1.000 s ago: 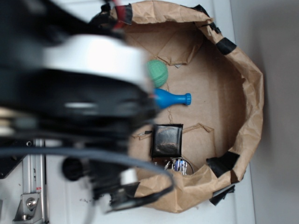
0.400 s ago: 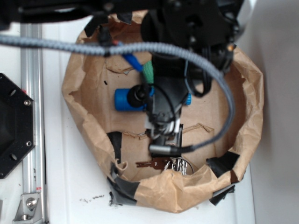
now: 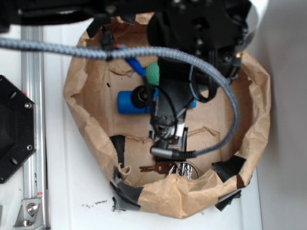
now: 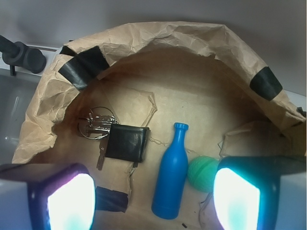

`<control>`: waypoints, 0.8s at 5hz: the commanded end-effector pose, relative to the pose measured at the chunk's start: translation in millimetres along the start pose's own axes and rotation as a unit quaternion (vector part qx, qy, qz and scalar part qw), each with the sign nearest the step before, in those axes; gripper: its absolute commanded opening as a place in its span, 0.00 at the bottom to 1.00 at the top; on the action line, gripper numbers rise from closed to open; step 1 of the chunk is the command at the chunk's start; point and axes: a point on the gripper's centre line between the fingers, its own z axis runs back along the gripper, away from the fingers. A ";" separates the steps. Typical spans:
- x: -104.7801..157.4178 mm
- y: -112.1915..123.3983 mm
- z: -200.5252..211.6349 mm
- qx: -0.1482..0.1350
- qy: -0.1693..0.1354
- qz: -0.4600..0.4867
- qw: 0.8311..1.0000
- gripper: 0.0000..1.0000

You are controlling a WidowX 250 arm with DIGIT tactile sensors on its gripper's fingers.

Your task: Grab the black box.

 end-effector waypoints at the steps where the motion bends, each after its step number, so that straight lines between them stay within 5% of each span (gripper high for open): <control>1: 4.2 -14.4 -35.5 -0.006 0.059 -0.132 0.990 1.00; 3: -20.7 -19.8 -90.1 -0.010 0.116 -0.061 0.991 1.00; 4: -22.1 -24.7 -96.9 0.026 0.097 0.024 0.995 1.00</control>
